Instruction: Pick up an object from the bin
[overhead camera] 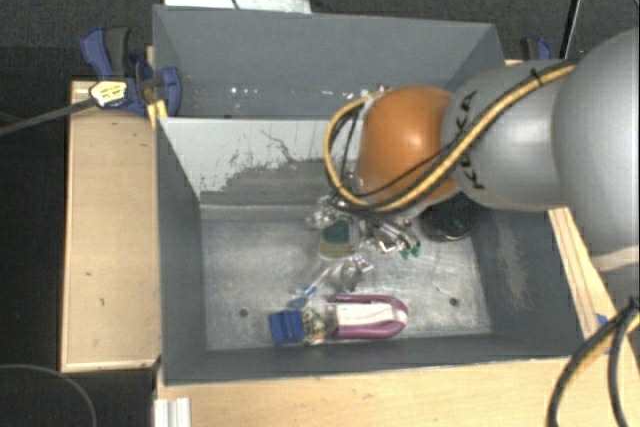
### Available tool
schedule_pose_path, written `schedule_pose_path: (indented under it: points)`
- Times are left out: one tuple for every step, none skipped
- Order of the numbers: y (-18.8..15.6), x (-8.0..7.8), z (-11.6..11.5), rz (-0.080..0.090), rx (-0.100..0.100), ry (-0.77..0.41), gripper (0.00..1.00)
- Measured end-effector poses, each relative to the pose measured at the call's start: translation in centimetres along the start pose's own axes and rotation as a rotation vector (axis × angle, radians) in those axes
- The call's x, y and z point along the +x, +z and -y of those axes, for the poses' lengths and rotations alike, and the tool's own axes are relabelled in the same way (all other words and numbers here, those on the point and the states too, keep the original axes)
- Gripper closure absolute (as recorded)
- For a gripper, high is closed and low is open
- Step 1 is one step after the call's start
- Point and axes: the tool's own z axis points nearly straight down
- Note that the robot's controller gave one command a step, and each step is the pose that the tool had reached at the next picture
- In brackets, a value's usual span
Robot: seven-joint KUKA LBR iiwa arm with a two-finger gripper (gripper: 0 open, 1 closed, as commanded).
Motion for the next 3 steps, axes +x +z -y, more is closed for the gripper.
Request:
schedule_pose_path:
  points:
    - [-0.3, -0.2, -0.1, 0.006, -0.001, 0.004, 1.0]
    - [-1.6, -0.3, 0.0, -0.004, -0.003, 0.01, 1.0]
    - [-5.0, -0.5, 0.0, -0.003, -0.002, 0.016, 1.0]
